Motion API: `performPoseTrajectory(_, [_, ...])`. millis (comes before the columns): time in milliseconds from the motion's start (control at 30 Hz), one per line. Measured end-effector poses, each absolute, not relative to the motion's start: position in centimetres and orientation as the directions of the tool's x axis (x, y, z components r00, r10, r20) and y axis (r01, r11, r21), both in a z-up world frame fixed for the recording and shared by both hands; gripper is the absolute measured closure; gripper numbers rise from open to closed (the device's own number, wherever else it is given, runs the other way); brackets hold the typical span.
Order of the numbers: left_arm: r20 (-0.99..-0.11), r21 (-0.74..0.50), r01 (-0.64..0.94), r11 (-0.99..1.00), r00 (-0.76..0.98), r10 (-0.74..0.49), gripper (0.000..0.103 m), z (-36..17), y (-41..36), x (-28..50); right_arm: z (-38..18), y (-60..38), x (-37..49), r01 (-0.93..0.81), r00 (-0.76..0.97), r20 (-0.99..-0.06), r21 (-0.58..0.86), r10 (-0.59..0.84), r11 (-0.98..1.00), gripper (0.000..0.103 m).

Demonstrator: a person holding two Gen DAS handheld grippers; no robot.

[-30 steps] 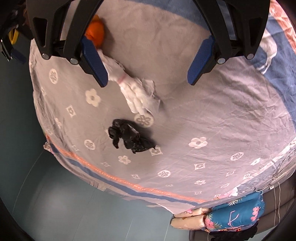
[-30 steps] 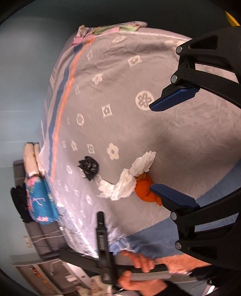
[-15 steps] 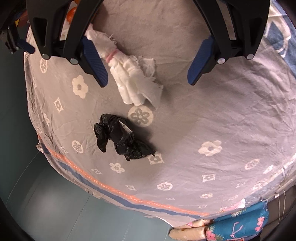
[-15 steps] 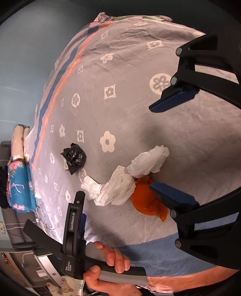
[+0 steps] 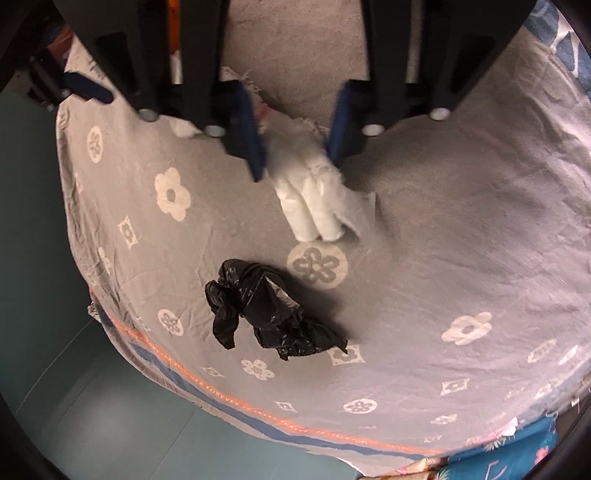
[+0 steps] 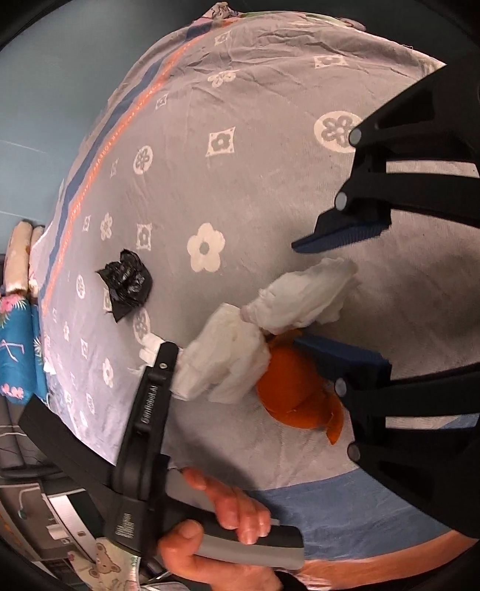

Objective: Collect trash
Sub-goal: 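Close the left gripper on the white tissue while the right grasps another tissue piece, then carry both tissues to the yellow bin and open both grippers over it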

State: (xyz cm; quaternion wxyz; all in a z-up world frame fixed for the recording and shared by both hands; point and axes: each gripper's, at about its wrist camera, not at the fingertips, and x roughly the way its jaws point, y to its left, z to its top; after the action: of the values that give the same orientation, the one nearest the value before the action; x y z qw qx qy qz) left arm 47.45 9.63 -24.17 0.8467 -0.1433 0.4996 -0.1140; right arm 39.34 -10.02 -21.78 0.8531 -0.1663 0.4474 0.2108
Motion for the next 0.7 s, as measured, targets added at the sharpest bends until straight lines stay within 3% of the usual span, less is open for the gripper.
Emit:
performPoseTrajectory(100, [-0.807,-0.362,0.057,0.930,0.480,-0.343,0.087,-24.0,9.6,47.3,-22.2,-9.8,39.4,-0.517,0.494,-0.845,-0.096,0.205,0.850,0.087])
performPoseTrajectory(233, [-0.800,-0.378,0.057,0.924,0.483,-0.357,0.089,-23.6,9.9,46.9,-22.0,-9.7,39.3,-0.525,0.490,-0.842,-0.078,0.227,0.847,0.093])
performPoseTrajectory(700, [-0.757,-0.423,0.055,0.905,0.528,-0.386,0.090,-20.7,11.7,45.0,-18.6,-10.7,37.6,-0.494,0.512,-0.813,-0.014,0.278,0.869,0.095])
